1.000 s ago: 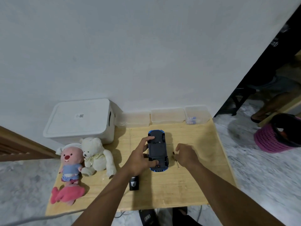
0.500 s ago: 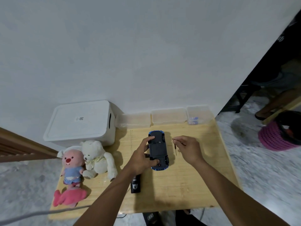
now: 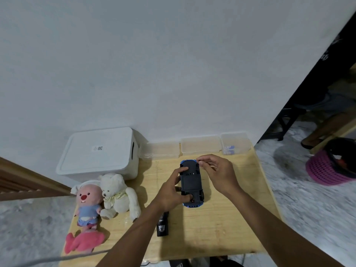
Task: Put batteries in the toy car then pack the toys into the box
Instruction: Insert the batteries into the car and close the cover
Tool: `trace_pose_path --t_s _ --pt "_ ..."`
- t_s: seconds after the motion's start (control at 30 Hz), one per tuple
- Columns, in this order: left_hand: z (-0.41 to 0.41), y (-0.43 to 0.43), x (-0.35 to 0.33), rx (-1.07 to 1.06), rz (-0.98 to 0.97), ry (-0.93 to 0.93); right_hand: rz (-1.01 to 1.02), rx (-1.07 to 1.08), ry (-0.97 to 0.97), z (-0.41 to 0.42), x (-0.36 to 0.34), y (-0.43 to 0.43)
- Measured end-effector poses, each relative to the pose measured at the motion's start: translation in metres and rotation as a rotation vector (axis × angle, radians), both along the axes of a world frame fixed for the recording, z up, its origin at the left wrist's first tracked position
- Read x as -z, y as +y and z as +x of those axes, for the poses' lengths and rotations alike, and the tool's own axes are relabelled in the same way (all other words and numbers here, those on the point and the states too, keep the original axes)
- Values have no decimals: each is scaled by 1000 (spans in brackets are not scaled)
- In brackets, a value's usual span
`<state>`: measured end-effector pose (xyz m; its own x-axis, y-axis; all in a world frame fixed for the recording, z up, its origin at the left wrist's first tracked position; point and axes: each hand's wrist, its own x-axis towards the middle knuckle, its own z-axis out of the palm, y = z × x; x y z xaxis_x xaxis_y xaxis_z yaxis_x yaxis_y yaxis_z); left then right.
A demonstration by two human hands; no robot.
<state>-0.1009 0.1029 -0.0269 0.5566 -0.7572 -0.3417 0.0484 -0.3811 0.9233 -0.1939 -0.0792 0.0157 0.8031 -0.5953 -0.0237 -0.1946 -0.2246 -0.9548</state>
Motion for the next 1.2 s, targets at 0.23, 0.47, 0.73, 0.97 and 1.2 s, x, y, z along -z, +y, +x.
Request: trace_pose_path --t_s 0.23,0.47,0.73,0.97,1.2 --pt "1 -2 2 9 -9 -7 -16 -13 12 1 -2 1" --pt "1 -2 3 10 -19 -8 0 -4 8 0 -2 -1" --pt "1 -3 -2 -14 -37 34 6 -14 -16 2 0 1" --pt "2 -3 -5 -25 -29 37 27 15 -44 1 -2 1" --pt "1 -3 -5 -28 -38 36 18 25 -48 1 -3 2"
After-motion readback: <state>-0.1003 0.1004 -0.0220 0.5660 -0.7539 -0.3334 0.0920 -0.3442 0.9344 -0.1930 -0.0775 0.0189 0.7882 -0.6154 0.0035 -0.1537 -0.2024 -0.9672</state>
